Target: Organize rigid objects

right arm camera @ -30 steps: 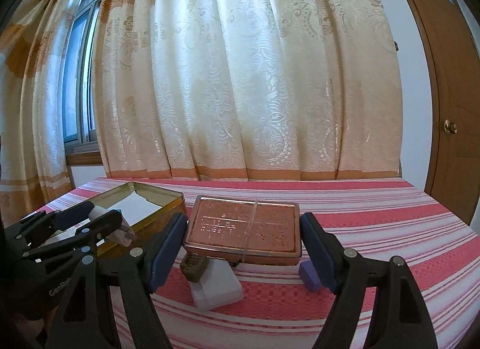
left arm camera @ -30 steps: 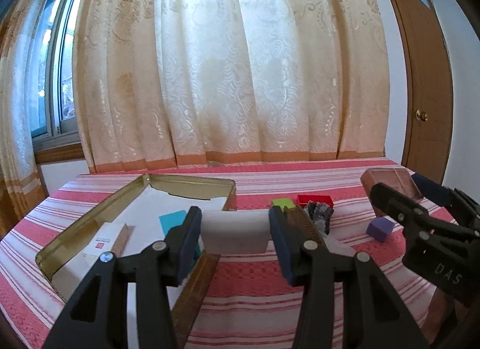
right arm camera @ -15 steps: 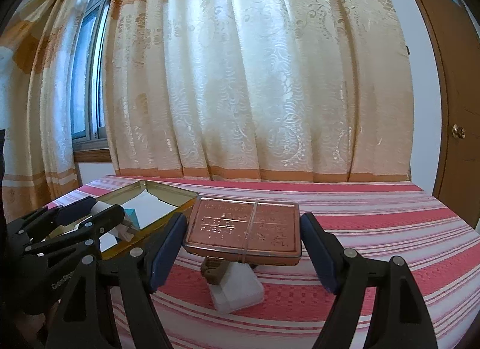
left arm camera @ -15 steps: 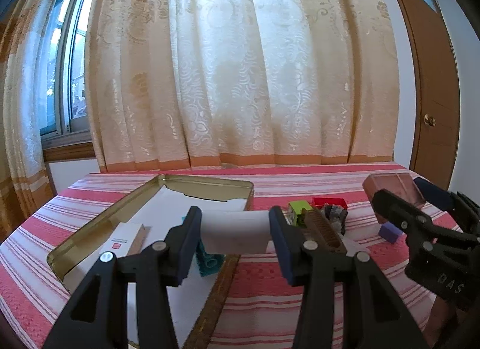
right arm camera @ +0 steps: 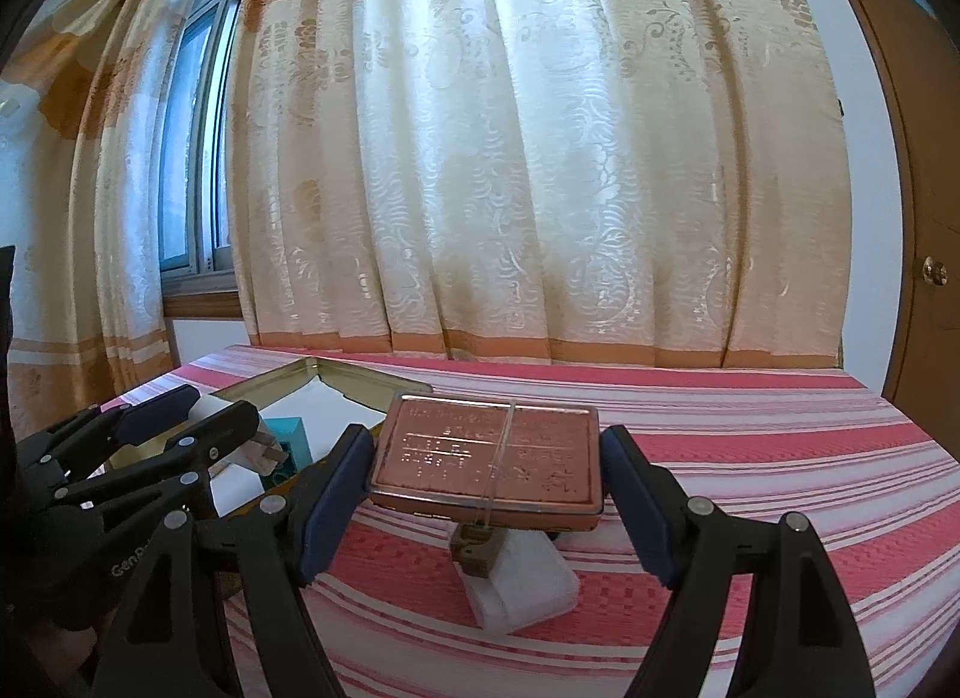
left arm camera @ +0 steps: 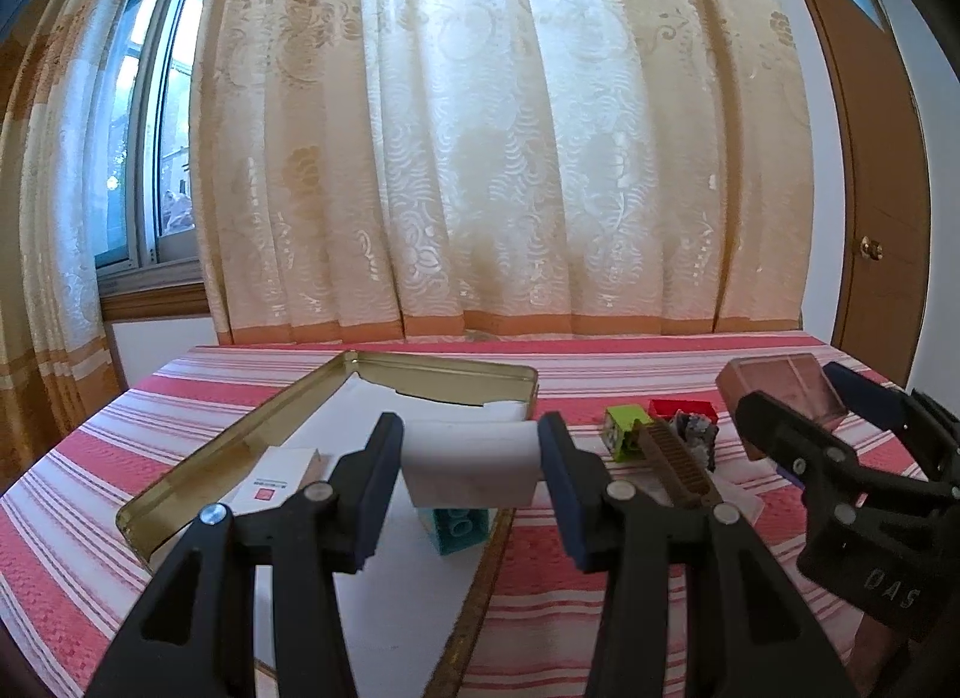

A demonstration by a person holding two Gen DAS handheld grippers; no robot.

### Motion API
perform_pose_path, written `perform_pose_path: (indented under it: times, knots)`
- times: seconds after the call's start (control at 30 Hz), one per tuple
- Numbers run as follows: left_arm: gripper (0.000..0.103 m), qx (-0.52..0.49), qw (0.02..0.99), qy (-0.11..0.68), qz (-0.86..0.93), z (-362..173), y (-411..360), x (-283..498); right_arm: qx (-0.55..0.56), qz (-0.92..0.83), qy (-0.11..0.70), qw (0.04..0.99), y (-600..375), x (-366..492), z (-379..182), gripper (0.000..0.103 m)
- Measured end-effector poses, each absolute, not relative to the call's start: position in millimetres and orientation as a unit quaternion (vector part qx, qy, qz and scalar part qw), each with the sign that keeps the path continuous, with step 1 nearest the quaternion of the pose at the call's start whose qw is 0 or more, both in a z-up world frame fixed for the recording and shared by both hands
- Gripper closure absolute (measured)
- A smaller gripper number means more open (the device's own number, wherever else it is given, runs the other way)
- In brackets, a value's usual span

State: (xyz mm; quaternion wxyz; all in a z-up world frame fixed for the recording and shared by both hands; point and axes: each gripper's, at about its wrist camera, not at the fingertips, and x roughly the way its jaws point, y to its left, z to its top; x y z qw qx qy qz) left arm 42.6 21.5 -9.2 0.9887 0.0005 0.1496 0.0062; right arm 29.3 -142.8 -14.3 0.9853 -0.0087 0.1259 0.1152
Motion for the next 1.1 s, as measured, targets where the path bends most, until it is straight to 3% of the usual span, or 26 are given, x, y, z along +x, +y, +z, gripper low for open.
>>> perform_pose_path:
  times: [1.1]
  knots:
    - [0.057, -0.012, 0.989, 0.147, 0.031, -10, 55, 39, -0.016, 0.148, 0.123, 0.981, -111, 29, -17, 0.024]
